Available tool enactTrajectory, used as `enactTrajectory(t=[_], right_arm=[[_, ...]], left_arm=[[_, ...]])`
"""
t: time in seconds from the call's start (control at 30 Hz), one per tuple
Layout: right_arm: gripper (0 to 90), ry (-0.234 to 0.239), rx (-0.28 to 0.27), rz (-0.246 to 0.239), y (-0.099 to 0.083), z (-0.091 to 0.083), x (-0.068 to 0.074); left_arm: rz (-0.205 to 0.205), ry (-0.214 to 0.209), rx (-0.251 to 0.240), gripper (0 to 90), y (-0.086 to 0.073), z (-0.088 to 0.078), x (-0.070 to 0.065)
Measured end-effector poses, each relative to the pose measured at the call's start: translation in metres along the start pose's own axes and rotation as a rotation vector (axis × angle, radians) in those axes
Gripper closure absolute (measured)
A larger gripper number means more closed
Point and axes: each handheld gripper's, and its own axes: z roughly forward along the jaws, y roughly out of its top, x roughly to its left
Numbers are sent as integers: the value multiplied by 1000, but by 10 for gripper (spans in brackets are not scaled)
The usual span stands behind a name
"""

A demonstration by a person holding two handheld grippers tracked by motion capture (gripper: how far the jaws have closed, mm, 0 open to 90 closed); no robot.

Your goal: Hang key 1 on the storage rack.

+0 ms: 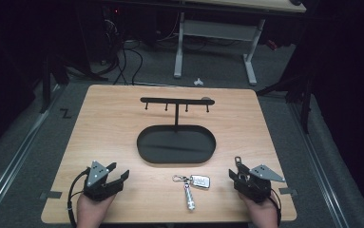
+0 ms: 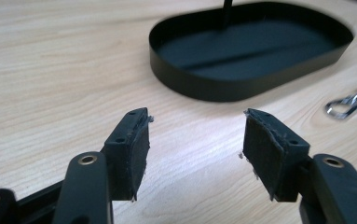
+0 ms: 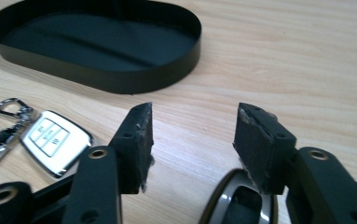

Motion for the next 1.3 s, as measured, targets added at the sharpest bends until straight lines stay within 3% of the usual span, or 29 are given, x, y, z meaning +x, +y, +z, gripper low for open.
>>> enactTrajectory(t=[0.23,0.67,0.9,1.07,1.3], right_arm=[[411,-7,21,-39,-3,2,0],[388,5,34,-85,-3,6,1],[401,2,40,-67,-4,7,-3],[407,-11,46,-55,-6,7,-8],[411,-78,68,-57,-11,1,-25]], left_arm=[[18,-17,2,390,0,5,-3],[37,-10,12,361,-3,6,-3],[47,-3,17,333,-4,6,-2],[59,-5,18,316,-3,8,-4],[63,-14,29,310,-3,11,-5]])
